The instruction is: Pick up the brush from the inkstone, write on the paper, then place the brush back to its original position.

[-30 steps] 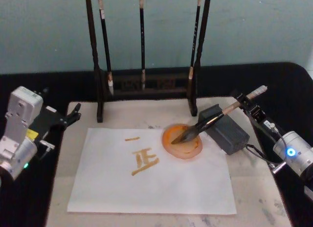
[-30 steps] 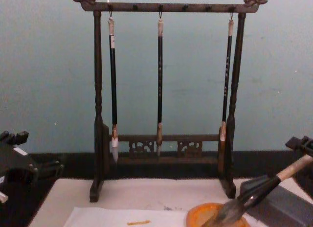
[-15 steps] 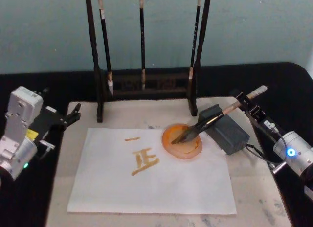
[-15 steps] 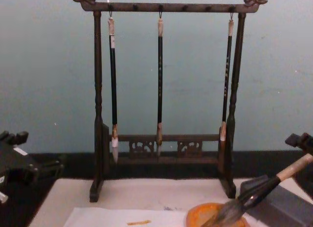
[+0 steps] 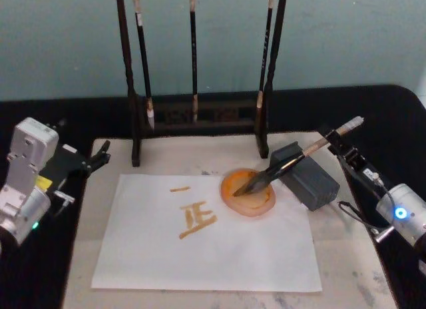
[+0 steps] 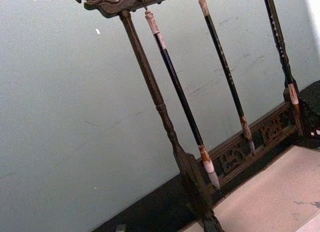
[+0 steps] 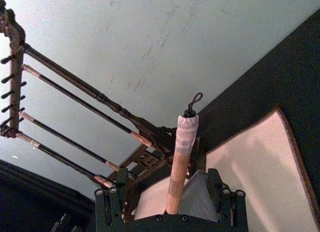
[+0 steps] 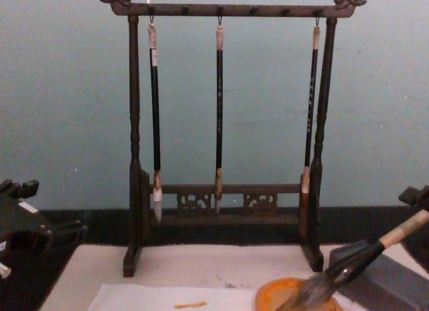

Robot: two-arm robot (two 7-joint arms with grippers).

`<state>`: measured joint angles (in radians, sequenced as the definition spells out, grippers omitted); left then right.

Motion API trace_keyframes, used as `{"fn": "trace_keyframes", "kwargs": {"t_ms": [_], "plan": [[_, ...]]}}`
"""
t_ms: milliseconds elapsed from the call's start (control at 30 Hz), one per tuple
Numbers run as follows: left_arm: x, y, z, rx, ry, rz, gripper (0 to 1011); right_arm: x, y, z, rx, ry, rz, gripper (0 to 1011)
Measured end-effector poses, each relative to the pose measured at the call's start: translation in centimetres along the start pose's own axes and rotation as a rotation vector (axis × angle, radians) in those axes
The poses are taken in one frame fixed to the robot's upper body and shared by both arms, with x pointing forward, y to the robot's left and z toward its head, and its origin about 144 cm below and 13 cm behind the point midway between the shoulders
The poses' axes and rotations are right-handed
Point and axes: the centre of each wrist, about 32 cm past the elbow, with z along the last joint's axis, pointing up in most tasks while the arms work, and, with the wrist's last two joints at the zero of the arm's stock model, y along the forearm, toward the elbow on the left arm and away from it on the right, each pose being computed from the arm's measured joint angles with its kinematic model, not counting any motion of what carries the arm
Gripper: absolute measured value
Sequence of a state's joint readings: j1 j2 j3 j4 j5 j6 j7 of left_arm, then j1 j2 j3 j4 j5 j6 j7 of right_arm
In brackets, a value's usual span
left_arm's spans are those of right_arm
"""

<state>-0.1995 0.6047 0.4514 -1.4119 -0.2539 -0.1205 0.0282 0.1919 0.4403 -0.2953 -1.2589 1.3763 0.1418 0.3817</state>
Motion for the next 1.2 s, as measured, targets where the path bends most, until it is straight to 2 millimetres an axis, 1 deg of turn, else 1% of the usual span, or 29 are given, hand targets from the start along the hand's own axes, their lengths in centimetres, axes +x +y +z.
{"fn": "trace_keyframes", "kwargs": {"t_ms": [33,300,333,433,533,567,600,733,767,800,833,867,967,1000,1033,1100,1200], "plan": [[0.0,0.0,0.0,0.0,0.0,0.0,1010,0.0,0.0,0.0,0.0,0.0,0.0,1000],[0.0,0.0,0.0,0.0,0.0,0.0,1010,-1.0,-2.7,-0.8,0.024,-0.026,-0.031,1000],[0.0,0.0,0.0,0.0,0.0,0.0,1009,-1.3,-3.2,-0.9,0.026,-0.045,-0.035,1000],[0.0,0.0,0.0,0.0,0.0,0.0,1010,-1.9,-3.8,-1.0,0.027,-0.095,-0.045,1000],[0.0,0.0,0.0,0.0,0.0,0.0,1010,-3.1,-4.6,-1.3,0.019,-0.213,-0.056,1000],[0.0,0.0,0.0,0.0,0.0,0.0,1010,-3.1,-4.6,-1.3,0.019,-0.213,-0.056,1000],[0.0,0.0,0.0,0.0,0.0,0.0,1010,-3.7,-4.7,-1.4,0.017,-0.275,-0.061,1000],[0.0,0.0,0.0,0.0,0.0,0.0,1010,-4.7,-4.6,-1.9,0.008,-0.475,-0.084,1000],[0.0,0.0,0.0,0.0,0.0,0.0,1010,-5.1,-4.4,-2.1,0.005,-0.558,-0.094,1000],[0.0,0.0,0.0,0.0,0.0,0.0,1010,-5.1,-4.4,-2.1,0.005,-0.558,-0.094,1000],[0.0,0.0,0.0,0.0,0.0,0.0,1010,-5.5,-3.9,-2.5,0.001,-0.673,-0.107,1000],[0.0,0.0,0.0,0.0,0.0,0.0,1010,-5.5,-3.9,-2.5,0.001,-0.673,-0.107,1000],[0.0,0.0,0.0,0.0,0.0,0.0,1009,-5.7,-3.0,-3.1,0.002,-0.865,-0.142,1000],[0.0,0.0,0.0,0.0,0.0,0.0,1010,-5.7,-3.0,-3.1,0.002,-0.865,-0.142,1000],[0.0,0.0,0.0,0.0,0.0,0.0,1010,-5.8,-2.6,-3.4,0.003,-0.949,-0.157,1000],[0.0,0.0,0.0,0.0,0.0,0.0,1010,-5.7,-2.0,-3.9,0.007,-1.055,-0.178,1000],[0.0,0.0,0.0,0.0,0.0,0.0,1009,-5.6,-1.4,-4.5,0.01,-1.17,-0.193,1000]]}}
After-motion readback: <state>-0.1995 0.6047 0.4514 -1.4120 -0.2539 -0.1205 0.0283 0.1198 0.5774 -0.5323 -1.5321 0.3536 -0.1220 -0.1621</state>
